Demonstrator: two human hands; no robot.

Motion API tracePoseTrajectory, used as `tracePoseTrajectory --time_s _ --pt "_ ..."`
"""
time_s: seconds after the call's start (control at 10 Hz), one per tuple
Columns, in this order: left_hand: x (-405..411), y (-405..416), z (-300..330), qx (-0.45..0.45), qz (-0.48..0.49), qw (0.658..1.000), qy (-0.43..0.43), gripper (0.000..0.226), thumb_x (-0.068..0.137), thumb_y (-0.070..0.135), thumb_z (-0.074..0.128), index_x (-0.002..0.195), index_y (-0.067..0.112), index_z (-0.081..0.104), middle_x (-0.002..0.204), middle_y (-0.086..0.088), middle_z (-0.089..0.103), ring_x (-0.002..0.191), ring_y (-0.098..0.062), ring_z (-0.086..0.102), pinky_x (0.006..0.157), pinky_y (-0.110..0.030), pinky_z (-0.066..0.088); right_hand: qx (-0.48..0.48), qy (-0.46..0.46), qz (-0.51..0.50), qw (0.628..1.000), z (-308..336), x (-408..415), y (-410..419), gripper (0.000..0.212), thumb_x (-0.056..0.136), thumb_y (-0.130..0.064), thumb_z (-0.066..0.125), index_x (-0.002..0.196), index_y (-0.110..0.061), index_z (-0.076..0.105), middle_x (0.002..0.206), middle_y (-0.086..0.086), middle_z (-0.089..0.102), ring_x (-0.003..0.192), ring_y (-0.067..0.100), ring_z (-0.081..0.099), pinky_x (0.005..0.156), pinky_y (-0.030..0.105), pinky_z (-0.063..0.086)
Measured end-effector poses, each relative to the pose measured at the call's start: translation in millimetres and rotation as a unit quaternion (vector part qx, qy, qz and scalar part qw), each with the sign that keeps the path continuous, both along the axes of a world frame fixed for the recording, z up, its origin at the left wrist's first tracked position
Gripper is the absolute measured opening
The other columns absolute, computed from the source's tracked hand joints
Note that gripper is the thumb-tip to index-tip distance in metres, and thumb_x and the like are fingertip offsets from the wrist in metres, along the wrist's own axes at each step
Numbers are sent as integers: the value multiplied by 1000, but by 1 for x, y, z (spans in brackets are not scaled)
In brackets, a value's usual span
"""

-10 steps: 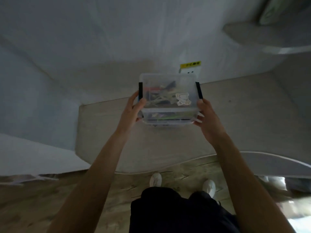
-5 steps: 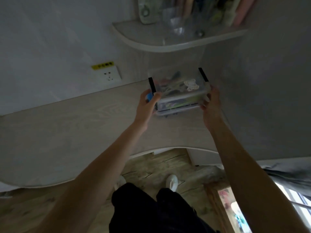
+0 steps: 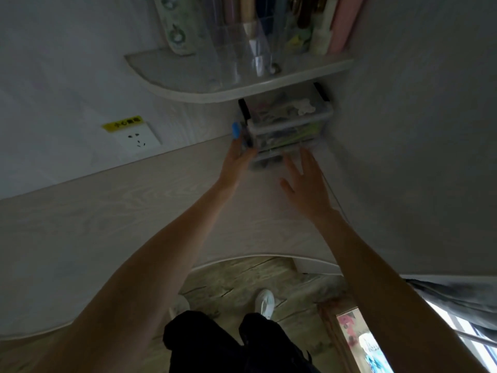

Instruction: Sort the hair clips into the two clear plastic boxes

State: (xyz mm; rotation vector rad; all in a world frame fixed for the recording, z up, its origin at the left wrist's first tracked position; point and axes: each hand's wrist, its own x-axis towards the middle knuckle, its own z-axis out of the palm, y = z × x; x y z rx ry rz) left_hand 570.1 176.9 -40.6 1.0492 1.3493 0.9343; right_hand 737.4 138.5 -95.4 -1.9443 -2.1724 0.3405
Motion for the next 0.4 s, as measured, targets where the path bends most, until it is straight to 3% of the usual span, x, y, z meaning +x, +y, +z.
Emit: tracePoseTrajectory --time_s 0.1,0.2,0.3,0.4 --pt "-4 9 -7 1 -32 999 37 71 88 -7 49 147 10 13 149 -11 32 131 -21 37 79 -14 46 -15 -10 -7 1000 5 -1 16 63 97 -38 39 148 -23 8 155 22 2 145 33 1 117 44 3" --pt "-4 13 -11 -10 -51 996 71 77 85 -7 50 148 12 8 153 -7 23 129 -15 35 71 -8 47 -38 -20 -29 999 3 -2 17 64 97 -41 36 148 -28 1 156 19 -5 145 30 -5 118 46 1" --pt "-13 20 -9 -18 -71 989 128 76 86 2 55 148 16 13 152 -4 25 123 -11 37 81 -7 45 -51 -5 -38 998 7 -9 16 64 97 -41 37 148 -29 1 156 18 -5 145 30 -5 118 47 3" --pt "-26 28 -12 -14 -77 978 194 66 91 21 55 147 22 19 151 -3 31 135 -18 32 106 -27 33 -21 -14 -49 998 12 -7 20 59 96 -39 39 148 -27 12 156 17 8 144 33 6 117 49 7"
